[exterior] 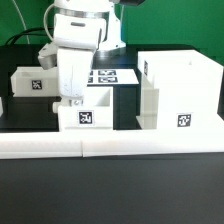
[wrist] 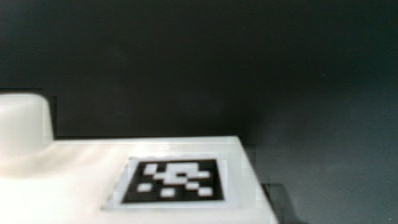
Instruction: Assemble drawer
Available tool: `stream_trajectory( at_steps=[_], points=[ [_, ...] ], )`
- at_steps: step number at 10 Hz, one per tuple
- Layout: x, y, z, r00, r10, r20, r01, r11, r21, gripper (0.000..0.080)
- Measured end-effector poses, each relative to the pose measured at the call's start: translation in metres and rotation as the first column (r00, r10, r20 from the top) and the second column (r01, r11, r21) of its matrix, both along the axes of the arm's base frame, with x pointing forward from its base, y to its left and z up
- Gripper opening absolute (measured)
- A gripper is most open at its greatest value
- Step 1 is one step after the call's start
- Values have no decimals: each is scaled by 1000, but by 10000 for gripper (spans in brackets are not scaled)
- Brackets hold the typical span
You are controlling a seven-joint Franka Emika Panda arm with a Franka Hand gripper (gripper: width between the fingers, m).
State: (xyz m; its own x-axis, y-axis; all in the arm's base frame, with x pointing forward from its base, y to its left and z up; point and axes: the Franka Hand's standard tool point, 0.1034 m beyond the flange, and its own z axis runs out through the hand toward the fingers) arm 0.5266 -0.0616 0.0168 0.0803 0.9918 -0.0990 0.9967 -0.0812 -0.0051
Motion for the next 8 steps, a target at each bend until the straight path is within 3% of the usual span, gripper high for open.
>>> stream_trajectory(
  at_steps=[2,6,8],
  points=[
    [10,0,-1,999,34,-23,-34,999,-6,42],
    [8,0,-2,999,33,-29,-34,999,-8,42],
    [20,8,-2,996,72,-51,-73,997,-17,42]
  ],
)
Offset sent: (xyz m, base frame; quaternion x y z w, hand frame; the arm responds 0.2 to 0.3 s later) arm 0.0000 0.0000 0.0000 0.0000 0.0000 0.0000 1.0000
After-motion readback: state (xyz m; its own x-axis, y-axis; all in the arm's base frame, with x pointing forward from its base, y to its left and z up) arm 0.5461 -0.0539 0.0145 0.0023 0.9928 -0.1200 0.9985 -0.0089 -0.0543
